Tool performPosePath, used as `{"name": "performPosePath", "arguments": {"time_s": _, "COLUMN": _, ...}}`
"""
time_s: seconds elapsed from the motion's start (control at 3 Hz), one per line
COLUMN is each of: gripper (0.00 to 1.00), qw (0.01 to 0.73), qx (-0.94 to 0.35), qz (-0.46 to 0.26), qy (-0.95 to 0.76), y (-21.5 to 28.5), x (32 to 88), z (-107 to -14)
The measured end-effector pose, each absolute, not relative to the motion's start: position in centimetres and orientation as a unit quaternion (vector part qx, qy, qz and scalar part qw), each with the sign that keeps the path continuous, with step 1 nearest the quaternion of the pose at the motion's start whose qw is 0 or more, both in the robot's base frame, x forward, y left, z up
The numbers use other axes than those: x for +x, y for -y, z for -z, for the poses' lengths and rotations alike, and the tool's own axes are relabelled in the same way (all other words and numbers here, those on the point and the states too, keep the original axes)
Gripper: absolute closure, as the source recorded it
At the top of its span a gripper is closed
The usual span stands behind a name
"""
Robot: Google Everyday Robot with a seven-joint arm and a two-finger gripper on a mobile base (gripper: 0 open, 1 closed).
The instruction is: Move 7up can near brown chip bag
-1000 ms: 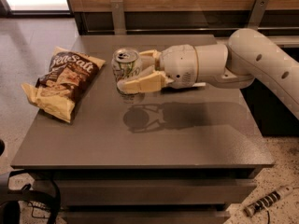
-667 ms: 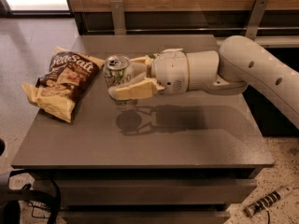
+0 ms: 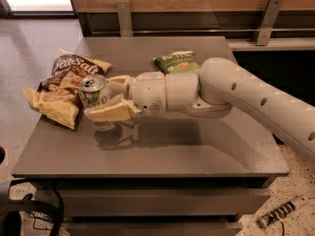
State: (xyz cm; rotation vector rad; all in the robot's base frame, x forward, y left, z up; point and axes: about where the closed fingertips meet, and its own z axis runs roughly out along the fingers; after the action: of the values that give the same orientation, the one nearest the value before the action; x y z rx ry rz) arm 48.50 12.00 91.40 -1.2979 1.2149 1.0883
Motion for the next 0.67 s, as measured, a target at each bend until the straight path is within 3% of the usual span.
{"name": "performPosePath", "arguments": {"time_s": 0.67, "gripper": 1.00, "qw": 0.498, "qx": -0.541, "qz": -0.456, "qy": -0.501, "y": -15.2, "x": 47.1, "z": -88.9}}
